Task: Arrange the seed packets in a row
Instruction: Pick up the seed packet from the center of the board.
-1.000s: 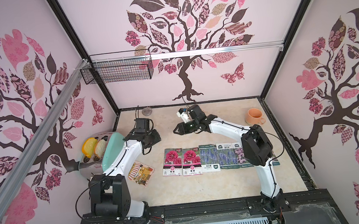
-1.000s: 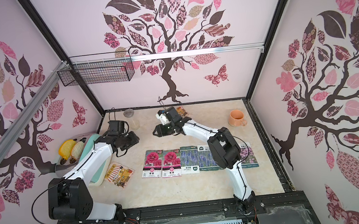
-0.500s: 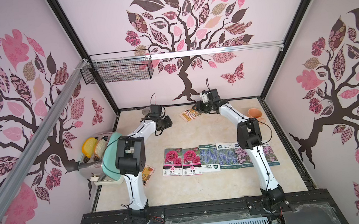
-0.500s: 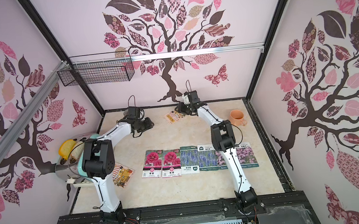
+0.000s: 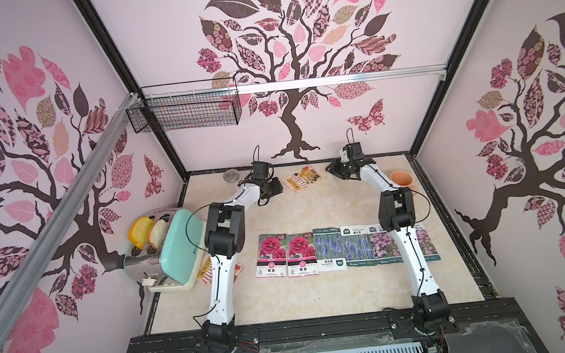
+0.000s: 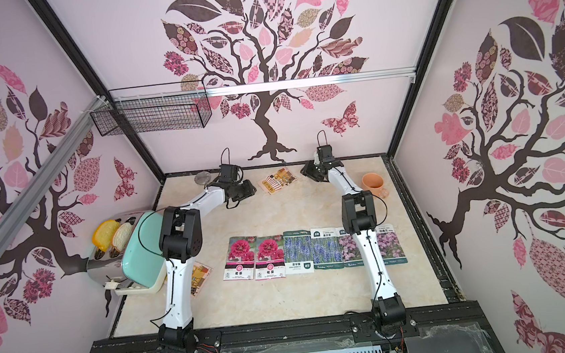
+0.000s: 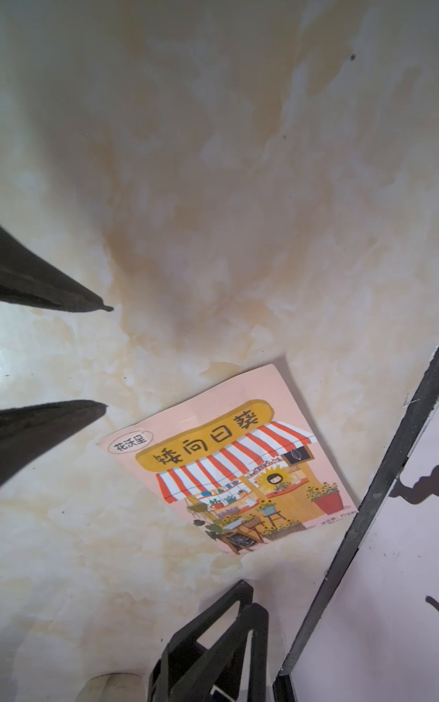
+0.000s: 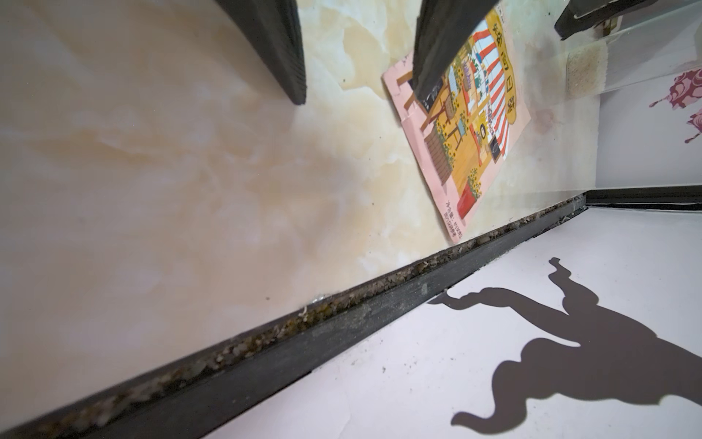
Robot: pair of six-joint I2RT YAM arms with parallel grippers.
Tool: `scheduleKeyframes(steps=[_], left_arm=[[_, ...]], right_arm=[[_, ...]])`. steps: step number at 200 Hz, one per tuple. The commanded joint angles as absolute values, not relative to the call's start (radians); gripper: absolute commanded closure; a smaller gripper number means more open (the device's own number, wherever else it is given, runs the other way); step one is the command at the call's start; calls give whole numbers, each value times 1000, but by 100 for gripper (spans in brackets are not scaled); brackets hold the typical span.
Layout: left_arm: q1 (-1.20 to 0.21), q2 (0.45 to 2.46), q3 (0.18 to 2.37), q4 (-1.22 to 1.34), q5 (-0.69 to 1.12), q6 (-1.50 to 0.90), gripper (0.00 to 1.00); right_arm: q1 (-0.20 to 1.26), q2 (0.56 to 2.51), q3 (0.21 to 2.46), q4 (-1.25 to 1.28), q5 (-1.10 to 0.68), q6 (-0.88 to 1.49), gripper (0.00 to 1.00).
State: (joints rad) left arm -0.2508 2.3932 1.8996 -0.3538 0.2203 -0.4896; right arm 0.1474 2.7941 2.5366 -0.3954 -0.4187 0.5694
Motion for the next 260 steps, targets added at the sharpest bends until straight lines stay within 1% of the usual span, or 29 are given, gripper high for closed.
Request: scheduleKeyframes(steps=[1, 38, 64, 97, 118, 140, 151, 161, 175, 179, 188, 198, 227, 237, 260], left_arm=[[-262, 2459, 1979, -393, 247, -529, 59], [-270, 2558, 2098, -475, 264, -558, 59], [-273, 2616, 2157, -509, 281, -586, 59], [-279, 2658, 2191, -529, 291, -596, 58], [-285, 2694, 2252, -579, 294, -584, 58], [-286, 2715, 2281, -608, 299, -576, 58], [-285, 2714, 2275, -611, 296, -575, 58], [-285, 2706, 2263, -604, 297, -574, 58], [-285, 2689, 2237, -587, 293, -577, 58], [-285, 2682, 2226, -579, 294, -579, 58], [-285, 2661, 2199, -557, 296, -586, 58], [-285, 2629, 2161, -526, 303, -598, 58], [-282, 2486, 2016, -441, 339, -632, 58], [-282, 2416, 1953, -420, 335, -643, 58], [-284, 2233, 1747, -375, 309, -702, 58]], right_arm=[[161, 2847, 2592, -393, -449, 625, 52], [173, 2886, 2592, -350, -517, 668, 53], [207, 2896, 2595, -335, -552, 661, 54], [261, 2911, 2597, -345, -559, 664, 56], [291, 2901, 2569, -357, -570, 652, 58], [309, 2853, 2490, -342, -577, 641, 62], [316, 2812, 2429, -328, -576, 633, 68], [319, 2764, 2358, -306, -569, 622, 72], [322, 2698, 2260, -265, -565, 617, 81], [322, 2681, 2234, -254, -562, 618, 84], [322, 2642, 2182, -226, -559, 623, 95], [321, 2600, 2107, -183, -570, 633, 100], [323, 2478, 1883, 44, -614, 716, 100], [325, 2400, 1799, 139, -611, 749, 100], [326, 2258, 1589, 361, -543, 828, 100]])
